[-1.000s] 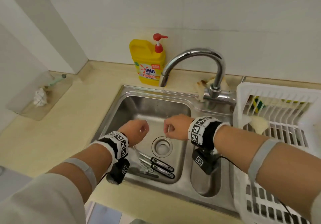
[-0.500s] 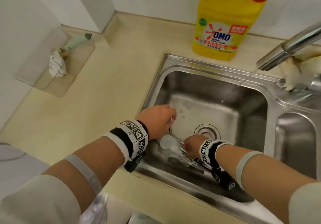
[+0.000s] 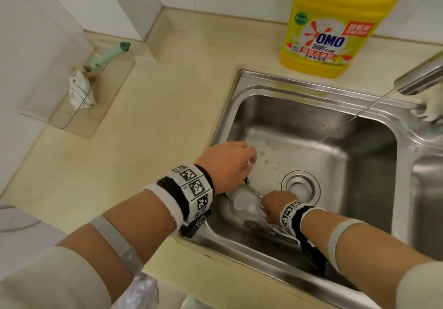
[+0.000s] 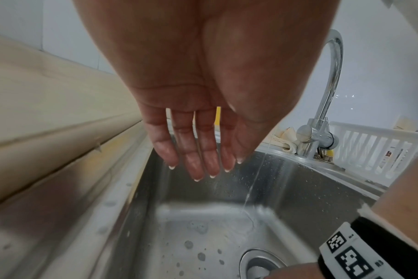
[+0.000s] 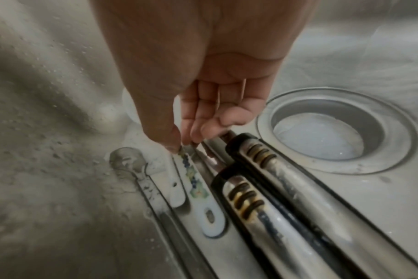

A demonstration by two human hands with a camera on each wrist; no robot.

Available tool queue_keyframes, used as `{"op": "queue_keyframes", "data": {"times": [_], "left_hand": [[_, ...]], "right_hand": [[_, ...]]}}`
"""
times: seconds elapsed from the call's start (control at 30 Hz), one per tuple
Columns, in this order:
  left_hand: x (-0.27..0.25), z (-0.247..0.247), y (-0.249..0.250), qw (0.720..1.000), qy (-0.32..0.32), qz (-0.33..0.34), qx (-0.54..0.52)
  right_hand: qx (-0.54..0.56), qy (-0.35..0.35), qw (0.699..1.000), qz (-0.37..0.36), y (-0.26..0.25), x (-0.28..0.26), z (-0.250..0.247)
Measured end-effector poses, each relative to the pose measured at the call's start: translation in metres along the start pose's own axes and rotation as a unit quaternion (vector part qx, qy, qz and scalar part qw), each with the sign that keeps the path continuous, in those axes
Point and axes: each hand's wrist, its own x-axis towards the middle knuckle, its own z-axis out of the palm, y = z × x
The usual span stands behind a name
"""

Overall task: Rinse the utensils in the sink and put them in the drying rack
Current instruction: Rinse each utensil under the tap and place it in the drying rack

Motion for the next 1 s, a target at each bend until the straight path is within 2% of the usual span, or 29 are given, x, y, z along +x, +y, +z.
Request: {"op": "queue_keyframes", "data": {"times": [0.2, 0.33, 0.4, 0.53, 0.6, 0.7, 0.8, 0.93, 1.0], "left_hand": [[-0.003, -0.004, 0.001, 1.0, 0.001, -0.009, -0.007], [-0.005, -0.004, 0.001, 1.0, -0.003, -0.022, -0.022], [-0.003, -0.007, 0.003, 0.999, -0.018, -0.034, -0.034], [0.01, -0.01, 0.011, 0.996, -0.049, -0.051, -0.062], [0.021, -0.009, 0.016, 0.993, -0.065, -0.059, -0.073], [0.038, -0.003, 0.025, 0.989, -0.096, -0.074, -0.089], [0.054, 0.006, 0.037, 0.975, -0.12, -0.112, -0.149], [0.068, 0.018, 0.06, 0.919, -0.134, -0.164, -0.333], [0.072, 0.02, 0.068, 0.9, -0.116, -0.161, -0.389]], "right_hand": [[-0.001, -0.01, 1.0, -0.028, -0.006, -0.005, 0.002], [0.077, 0.005, 0.997, -0.024, 0.006, -0.016, -0.014], [0.14, 0.042, 0.989, -0.015, 0.017, -0.025, -0.024], [0.193, 0.137, 0.971, 0.018, 0.038, -0.062, -0.047], [0.246, 0.176, 0.952, 0.042, 0.048, -0.084, -0.056], [0.335, 0.243, 0.906, 0.081, 0.064, -0.118, -0.064], [0.383, 0.288, 0.872, 0.098, 0.081, -0.148, -0.071], [0.426, 0.316, 0.84, 0.112, 0.097, -0.177, -0.078], [0.509, 0.325, 0.79, 0.103, 0.106, -0.186, -0.081]]}}
